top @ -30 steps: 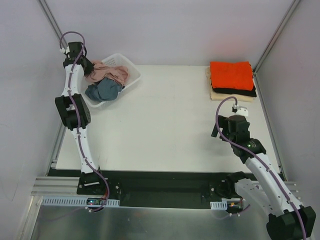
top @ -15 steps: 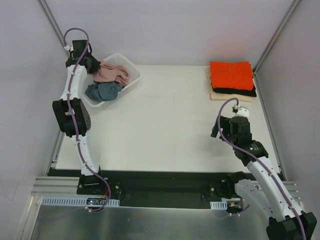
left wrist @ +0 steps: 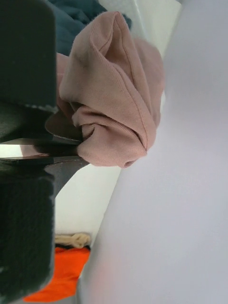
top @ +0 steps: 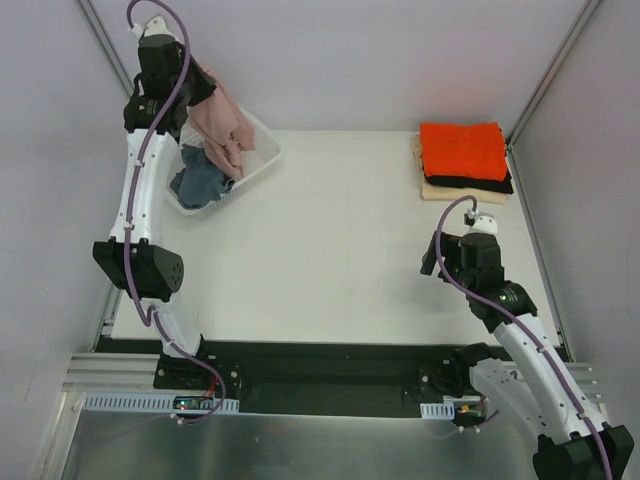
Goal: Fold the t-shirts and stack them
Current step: Grab crumpled tshirt from bin with the left arm, then move the tshirt to the center of the board
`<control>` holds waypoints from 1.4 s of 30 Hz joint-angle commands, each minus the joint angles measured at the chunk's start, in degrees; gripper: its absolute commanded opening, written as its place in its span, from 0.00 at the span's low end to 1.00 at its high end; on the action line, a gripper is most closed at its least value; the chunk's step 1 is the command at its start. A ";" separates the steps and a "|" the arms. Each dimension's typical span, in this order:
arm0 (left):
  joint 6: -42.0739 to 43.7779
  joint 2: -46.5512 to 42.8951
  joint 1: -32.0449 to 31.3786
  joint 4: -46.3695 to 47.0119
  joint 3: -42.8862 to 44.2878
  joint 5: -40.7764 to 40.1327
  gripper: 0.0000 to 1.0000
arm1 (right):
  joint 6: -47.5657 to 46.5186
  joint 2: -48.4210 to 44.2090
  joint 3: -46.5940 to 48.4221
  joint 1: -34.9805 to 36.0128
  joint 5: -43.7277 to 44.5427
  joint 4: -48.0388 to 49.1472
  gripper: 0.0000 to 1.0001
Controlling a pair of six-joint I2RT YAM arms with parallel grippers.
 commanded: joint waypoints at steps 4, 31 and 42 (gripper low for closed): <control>9.04 -10.91 -13.97 5.00 8.63 8.87 0.00 | 0.55 -2.67 0.46 0.26 -0.28 2.95 0.97; -2.55 -16.36 -35.96 7.12 -37.04 -18.17 0.88 | 3.36 0.21 3.27 0.26 9.48 -3.99 0.97; -7.91 -32.43 -35.96 6.85 -61.55 -11.08 0.99 | 2.83 10.85 5.38 0.26 1.67 -2.94 0.97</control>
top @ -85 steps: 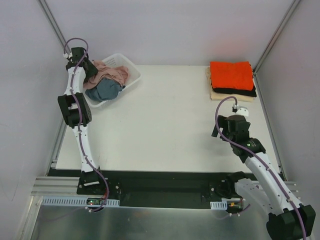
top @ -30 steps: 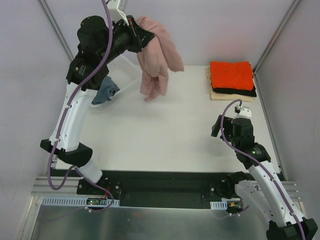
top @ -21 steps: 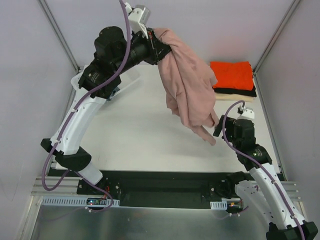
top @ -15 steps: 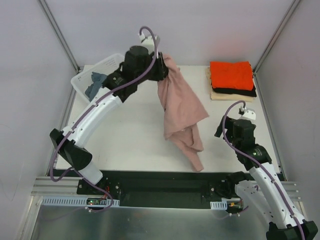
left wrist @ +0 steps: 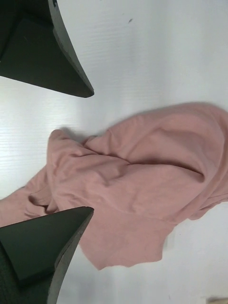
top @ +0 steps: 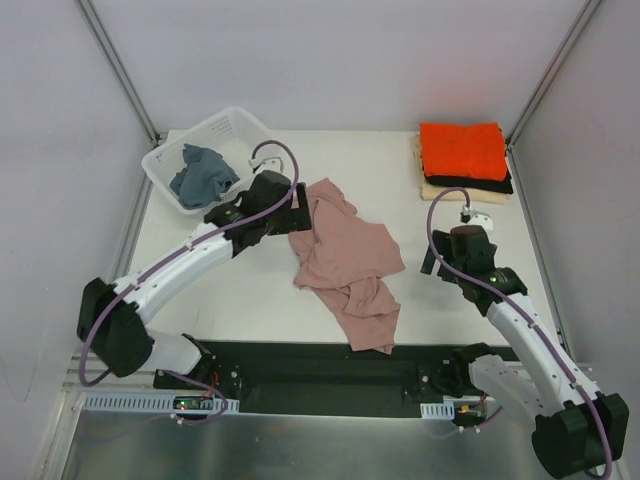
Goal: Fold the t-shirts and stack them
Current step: Move the tshirt to the center of the board, then flatten out the tshirt
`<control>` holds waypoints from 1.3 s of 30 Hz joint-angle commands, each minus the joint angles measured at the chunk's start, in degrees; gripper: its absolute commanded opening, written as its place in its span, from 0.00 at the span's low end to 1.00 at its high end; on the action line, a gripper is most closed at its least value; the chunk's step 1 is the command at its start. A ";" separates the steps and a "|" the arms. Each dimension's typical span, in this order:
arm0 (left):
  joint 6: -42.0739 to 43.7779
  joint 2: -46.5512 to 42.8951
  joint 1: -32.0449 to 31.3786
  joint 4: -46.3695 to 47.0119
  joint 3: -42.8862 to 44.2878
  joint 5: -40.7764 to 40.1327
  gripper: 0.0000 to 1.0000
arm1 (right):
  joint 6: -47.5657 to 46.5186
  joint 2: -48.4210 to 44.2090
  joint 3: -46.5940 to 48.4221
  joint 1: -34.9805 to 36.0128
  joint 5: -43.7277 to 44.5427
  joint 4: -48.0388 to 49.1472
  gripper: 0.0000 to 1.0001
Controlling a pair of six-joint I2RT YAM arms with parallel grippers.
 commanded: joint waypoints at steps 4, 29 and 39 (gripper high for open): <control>-8.41 -12.36 -0.56 2.09 -14.40 11.00 0.99 | 1.53 9.81 5.78 0.26 -9.39 2.07 0.97; -20.11 3.87 -7.16 12.62 -22.59 14.34 0.99 | 3.38 65.45 41.82 1.05 -35.25 4.62 0.79; -16.60 11.71 -0.91 14.66 -17.94 13.73 0.36 | 1.79 63.88 42.09 0.96 -33.05 4.10 0.16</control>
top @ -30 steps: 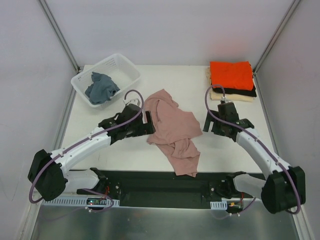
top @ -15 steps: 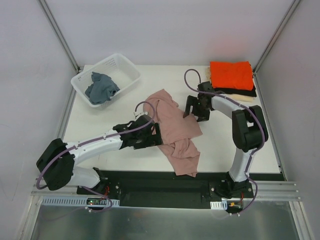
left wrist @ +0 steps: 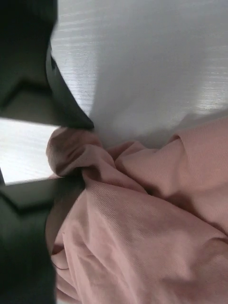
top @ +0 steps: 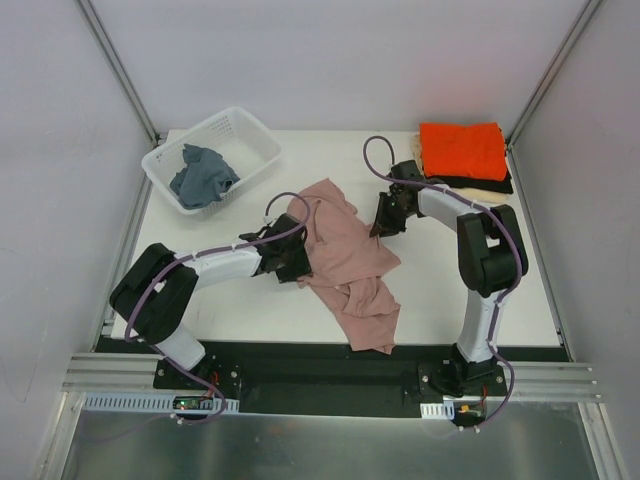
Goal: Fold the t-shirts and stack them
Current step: Flatten out the tshirt
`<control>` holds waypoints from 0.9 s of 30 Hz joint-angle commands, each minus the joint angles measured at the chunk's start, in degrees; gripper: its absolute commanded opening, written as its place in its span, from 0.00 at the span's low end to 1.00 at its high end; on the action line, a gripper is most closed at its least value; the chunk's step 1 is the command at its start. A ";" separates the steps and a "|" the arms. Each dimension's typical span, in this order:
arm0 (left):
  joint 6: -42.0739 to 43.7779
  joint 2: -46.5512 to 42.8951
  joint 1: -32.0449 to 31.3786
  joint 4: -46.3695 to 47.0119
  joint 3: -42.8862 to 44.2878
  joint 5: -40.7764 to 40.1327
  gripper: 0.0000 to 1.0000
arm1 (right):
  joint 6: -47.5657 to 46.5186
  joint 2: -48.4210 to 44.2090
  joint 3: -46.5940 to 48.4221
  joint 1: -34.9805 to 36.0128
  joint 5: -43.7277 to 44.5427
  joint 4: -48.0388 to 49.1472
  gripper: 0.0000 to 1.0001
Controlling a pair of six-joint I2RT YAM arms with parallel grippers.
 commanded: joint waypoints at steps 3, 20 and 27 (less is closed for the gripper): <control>5.33 4.05 2.46 0.58 5.60 0.05 0.00 | -1.36 -4.55 0.91 0.26 2.80 -1.30 0.13; 31.95 -21.51 -0.17 -10.05 31.86 -24.88 0.00 | -8.74 -40.13 8.36 0.70 13.97 -9.83 0.01; 41.45 -28.37 -3.60 -10.05 46.88 -19.91 0.00 | -9.71 -52.52 17.59 0.88 4.49 -12.03 0.04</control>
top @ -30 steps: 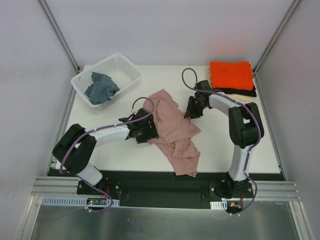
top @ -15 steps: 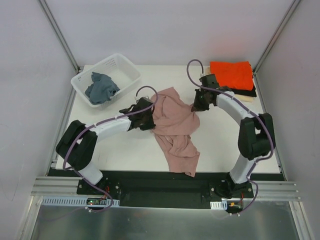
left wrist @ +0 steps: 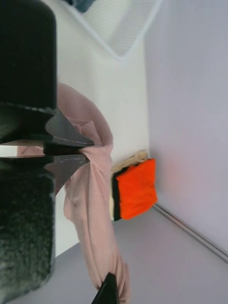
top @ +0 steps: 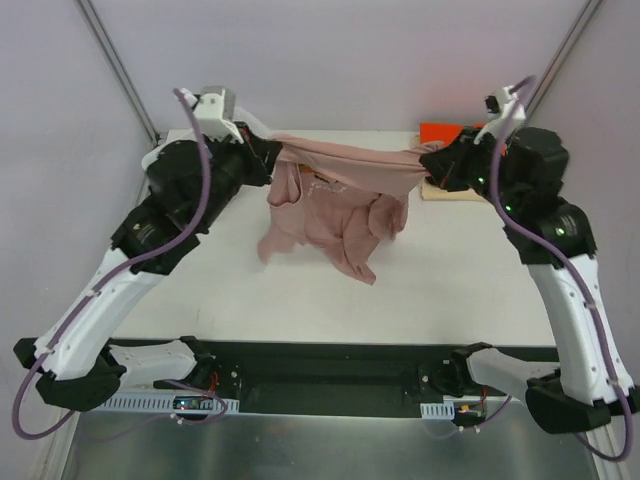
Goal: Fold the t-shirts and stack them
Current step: Flatten out the tshirt
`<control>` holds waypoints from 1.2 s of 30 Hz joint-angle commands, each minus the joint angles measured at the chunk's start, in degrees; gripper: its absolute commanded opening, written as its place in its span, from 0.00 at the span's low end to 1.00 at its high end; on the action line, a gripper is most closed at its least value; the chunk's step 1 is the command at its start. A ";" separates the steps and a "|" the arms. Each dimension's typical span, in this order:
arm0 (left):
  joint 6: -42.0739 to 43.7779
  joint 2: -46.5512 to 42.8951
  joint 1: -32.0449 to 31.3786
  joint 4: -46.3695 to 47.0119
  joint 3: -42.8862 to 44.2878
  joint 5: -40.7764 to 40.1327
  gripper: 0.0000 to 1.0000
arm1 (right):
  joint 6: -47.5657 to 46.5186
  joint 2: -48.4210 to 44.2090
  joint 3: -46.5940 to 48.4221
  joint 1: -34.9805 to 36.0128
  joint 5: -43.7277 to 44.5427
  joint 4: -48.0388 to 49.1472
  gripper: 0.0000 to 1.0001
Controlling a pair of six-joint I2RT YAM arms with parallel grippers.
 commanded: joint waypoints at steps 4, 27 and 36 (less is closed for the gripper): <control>10.93 -4.12 -0.11 -1.03 14.19 2.83 0.00 | -2.32 -8.27 10.69 -0.32 -7.52 -2.39 0.01; 23.78 34.04 12.11 3.01 58.16 -0.96 0.00 | -15.77 18.10 39.43 -4.01 4.88 5.52 0.01; 20.27 14.91 12.37 4.95 27.71 -0.84 0.01 | -11.03 -3.85 10.13 -4.10 -4.43 6.49 0.07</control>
